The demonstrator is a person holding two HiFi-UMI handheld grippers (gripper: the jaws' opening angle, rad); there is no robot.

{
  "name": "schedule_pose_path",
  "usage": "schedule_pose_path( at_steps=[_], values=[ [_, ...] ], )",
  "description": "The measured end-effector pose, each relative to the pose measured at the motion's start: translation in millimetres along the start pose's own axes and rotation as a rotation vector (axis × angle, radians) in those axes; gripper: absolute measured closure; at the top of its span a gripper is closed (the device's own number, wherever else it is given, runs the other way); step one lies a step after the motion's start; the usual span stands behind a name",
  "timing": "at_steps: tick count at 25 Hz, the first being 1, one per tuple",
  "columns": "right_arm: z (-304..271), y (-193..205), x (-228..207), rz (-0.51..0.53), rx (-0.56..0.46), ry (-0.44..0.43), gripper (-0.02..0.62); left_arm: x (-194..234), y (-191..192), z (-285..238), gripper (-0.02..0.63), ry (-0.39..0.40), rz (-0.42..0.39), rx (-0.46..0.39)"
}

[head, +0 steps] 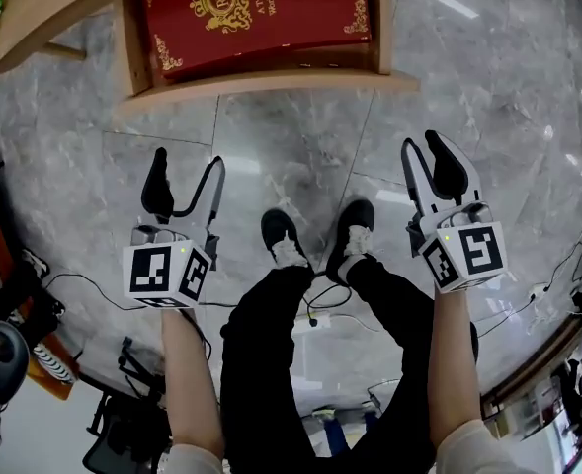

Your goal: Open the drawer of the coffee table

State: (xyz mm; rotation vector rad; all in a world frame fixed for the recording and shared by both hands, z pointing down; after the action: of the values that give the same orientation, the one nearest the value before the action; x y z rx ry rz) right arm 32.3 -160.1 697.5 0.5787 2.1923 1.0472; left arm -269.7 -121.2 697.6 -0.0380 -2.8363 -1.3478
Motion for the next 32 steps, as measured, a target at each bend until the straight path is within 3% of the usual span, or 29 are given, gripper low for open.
schedule_pose_path(
  at_steps=[3, 5, 7, 9, 18, 27, 32],
  values=[
    [3.0, -6.0, 35.8, 0.091, 0.022, -0.009, 0.448, -25.7, -9.0, 25.0, 0.234, 0.047, 0.012, -0.006],
    [9.8, -6.7, 49.4, 0.120, 0.047, 0.046, 0.446, -41.7, -13.9, 44.8, 0.233, 0.085, 0.004, -0.003],
    [14.9, -15.0, 59.9, 0.036, 0.027, 0.102, 0.446, -52.7, -18.1, 63.7, 0.235, 0.120, -0.016, 0.007],
    [14.9, -32.2, 81.0, -0.023, 0.005, 0.102, 0.446, -57.0, -23.3, 81.3, 0.235, 0.121, -0.017, 0.027],
    [53.3, -129.7, 175.2, -0.006, 0.034, 0.019, 0.445, -87.7, -101.8, 170.1, 0.235, 0.158, 0.037, 0.026],
    [133.0, -223.3, 221.2, 0.120, 0.083, 0.032, 0.443, -71.5, -200.2, 265.8, 0.235, 0.079, 0.041, -0.004],
    [157.6, -255.7, 250.5, 0.154, 0.103, -0.004, 0.445, -70.4, -238.5, 313.8, 0.239, 0.078, -0.024, -0.029]
  ],
)
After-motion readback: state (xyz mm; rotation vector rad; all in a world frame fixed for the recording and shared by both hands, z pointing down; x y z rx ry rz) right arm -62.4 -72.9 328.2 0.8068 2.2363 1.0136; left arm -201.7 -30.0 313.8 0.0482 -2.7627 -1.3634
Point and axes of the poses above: the fingertips, and each gripper's own axes: z backward along the fingers, x to its left, y out of its underside, the point moved 1 cm from there along z, backward along the fingers, and after that the axes turned 14 degrees about -y, right-handed, at the moved point
